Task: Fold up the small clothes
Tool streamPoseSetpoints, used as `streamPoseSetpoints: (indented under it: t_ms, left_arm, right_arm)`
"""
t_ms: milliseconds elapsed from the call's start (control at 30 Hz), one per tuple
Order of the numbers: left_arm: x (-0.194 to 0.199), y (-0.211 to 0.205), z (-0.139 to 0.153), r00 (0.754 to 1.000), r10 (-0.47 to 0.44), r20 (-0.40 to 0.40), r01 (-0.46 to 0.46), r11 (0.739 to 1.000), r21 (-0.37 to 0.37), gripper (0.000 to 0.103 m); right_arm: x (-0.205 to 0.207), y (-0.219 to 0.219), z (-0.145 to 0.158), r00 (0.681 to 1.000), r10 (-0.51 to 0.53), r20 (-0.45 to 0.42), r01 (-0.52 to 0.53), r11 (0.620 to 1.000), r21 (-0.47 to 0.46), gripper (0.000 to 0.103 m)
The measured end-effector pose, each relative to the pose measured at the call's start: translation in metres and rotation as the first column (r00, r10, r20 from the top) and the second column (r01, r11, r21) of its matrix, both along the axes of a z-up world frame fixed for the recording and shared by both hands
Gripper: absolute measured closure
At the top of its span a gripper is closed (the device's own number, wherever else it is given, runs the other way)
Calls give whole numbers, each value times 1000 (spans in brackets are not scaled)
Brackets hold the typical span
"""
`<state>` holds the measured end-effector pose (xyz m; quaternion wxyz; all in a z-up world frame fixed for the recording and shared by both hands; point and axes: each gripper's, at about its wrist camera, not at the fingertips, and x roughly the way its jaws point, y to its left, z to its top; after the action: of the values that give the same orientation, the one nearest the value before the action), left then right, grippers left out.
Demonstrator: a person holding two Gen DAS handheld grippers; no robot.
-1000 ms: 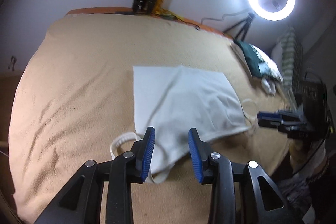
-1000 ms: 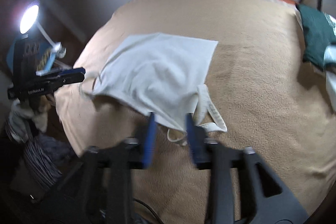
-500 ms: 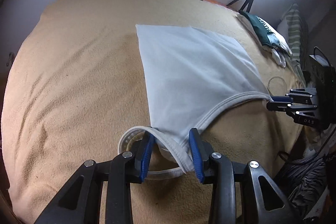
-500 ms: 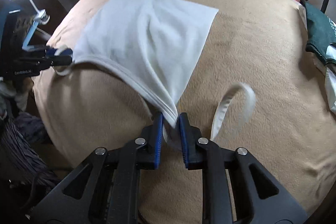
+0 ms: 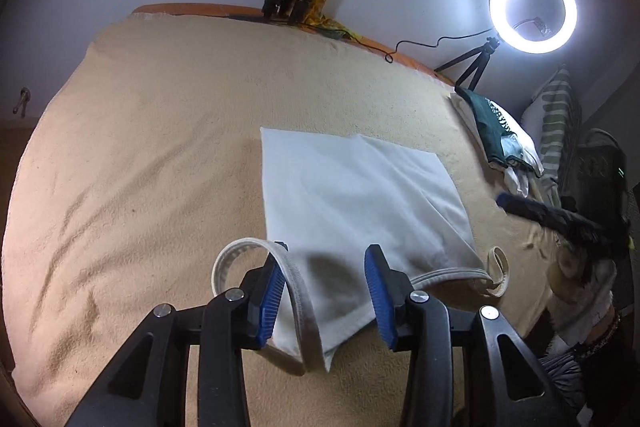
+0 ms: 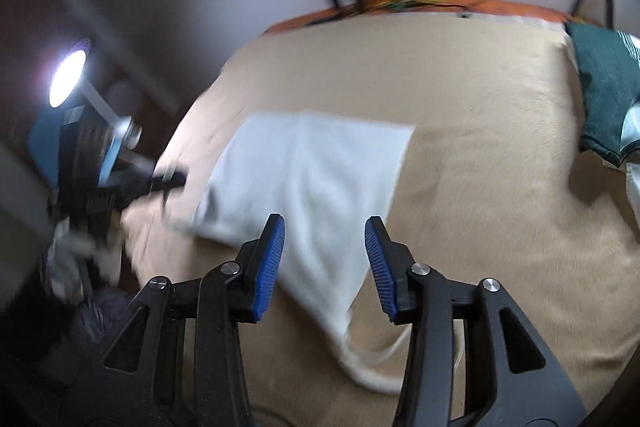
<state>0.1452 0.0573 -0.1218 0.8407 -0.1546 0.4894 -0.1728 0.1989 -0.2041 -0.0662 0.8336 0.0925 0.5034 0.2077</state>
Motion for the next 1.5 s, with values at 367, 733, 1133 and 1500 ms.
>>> streamPoseSetpoints:
  t_ms: [367, 733, 1133, 1500]
  left_arm:
    - [-32, 13, -3, 1000, 13, -13, -13, 1000, 22, 50]
    - [-67, 31, -19, 997, 41, -62, -39, 999, 26, 47]
    - [-119, 55, 12, 999, 47, -4, -47, 996, 72, 44]
    - [-23, 47, 3, 996, 65, -64, -77, 976, -204, 44]
  right_arm:
    - [80, 0, -55, 992, -101, -75, 105, 993, 46, 63]
    - [73, 6, -50, 997, -75, -14, 72, 988, -136, 96]
    - [22, 3, 10, 998, -58, 20, 59, 996, -61, 60]
    - [-5, -21, -20, 987, -89, -133, 106, 986, 126, 56]
